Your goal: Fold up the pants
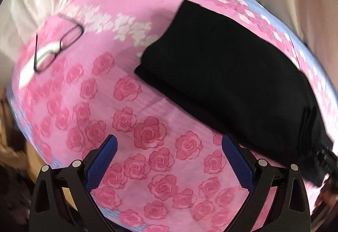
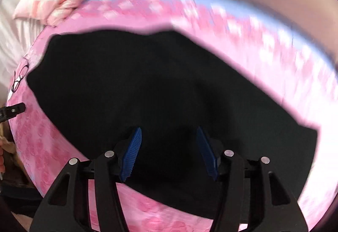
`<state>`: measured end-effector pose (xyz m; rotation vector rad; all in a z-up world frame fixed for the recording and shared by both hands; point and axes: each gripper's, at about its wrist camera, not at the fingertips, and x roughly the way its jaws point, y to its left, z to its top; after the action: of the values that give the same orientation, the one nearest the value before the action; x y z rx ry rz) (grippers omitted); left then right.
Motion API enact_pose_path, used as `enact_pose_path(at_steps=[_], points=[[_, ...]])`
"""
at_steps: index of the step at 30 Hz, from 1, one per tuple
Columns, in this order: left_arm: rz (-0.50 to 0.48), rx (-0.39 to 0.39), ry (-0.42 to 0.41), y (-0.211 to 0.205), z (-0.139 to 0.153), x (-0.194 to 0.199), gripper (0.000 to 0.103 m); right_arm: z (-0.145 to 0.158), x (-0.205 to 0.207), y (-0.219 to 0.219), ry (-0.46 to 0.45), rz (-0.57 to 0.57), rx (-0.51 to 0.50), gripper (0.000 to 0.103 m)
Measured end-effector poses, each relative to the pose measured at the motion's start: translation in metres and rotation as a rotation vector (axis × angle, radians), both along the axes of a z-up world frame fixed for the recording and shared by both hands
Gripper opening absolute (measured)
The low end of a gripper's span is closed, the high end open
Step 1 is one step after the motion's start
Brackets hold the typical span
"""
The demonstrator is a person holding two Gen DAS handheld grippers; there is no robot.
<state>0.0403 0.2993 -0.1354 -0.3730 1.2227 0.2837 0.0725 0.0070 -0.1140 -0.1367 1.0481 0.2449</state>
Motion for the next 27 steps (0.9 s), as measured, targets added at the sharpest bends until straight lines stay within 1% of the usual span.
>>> enact_pose_path(at_steps=[1,2,3,4,6,8,10,11,13,14,16,17,19,20,22,24,25,27], points=[[0.021,-0.017,-0.011,0.005,0.001,-0.002,0.098,0.011,0.001,0.013,-0.030,0.034,0.003,0.059],[0.046,-0.035,-0.027,0.012,0.001,-0.006,0.098,0.026,-0.001,0.040,-0.067,0.119,0.000,0.062],[0.058,-0.039,-0.032,0.016,0.001,-0.008,0.098,0.034,-0.001,0.063,-0.089,0.187,-0.018,0.067],[0.073,-0.037,-0.032,0.020,0.000,-0.012,0.098,0.039,0.000,0.090,-0.113,0.257,-0.049,0.070],[0.096,-0.017,-0.021,0.028,-0.002,-0.018,0.098,0.040,0.003,0.156,-0.159,0.410,-0.117,0.070],[0.119,0.007,-0.020,0.036,0.000,-0.029,0.098,0.034,0.009,0.209,-0.167,0.505,-0.147,0.070],[0.132,0.020,-0.024,0.044,0.003,-0.038,0.098,0.020,0.009,0.254,-0.161,0.579,-0.176,0.070],[0.144,0.030,-0.025,0.049,0.004,-0.045,0.098,0.016,0.006,0.267,-0.164,0.600,-0.189,0.070],[0.163,0.030,-0.025,0.059,0.004,-0.053,0.098,0.010,0.007,0.285,-0.154,0.616,-0.199,0.070],[0.172,0.032,-0.024,0.065,0.004,-0.059,0.098,0.005,0.010,0.294,-0.147,0.605,-0.190,0.070],[0.175,0.036,-0.027,0.072,0.005,-0.066,0.098,0.003,0.014,0.288,-0.117,0.566,-0.157,0.070],[0.175,0.042,-0.031,0.076,0.005,-0.069,0.098,0.001,0.018,0.278,-0.101,0.526,-0.136,0.070],[0.167,0.038,-0.041,0.079,0.006,-0.071,0.098,0.001,0.024,0.258,-0.097,0.451,-0.136,0.070],[0.162,0.029,-0.047,0.080,0.007,-0.071,0.098,0.003,0.025,0.237,-0.101,0.397,-0.136,0.070],[0.142,0.001,-0.074,0.080,0.010,-0.066,0.098,0.003,0.029,0.195,-0.079,0.290,-0.136,0.070],[0.110,-0.004,-0.093,0.075,0.013,-0.054,0.098,0.002,0.031,0.128,-0.055,0.129,-0.157,0.070],[0.094,0.000,-0.095,0.072,0.012,-0.048,0.098,0.000,0.030,0.108,-0.051,0.084,-0.169,0.072],[0.044,-0.008,-0.095,0.063,0.009,-0.032,0.098,-0.011,0.029,0.057,0.014,-0.026,-0.211,0.076]])
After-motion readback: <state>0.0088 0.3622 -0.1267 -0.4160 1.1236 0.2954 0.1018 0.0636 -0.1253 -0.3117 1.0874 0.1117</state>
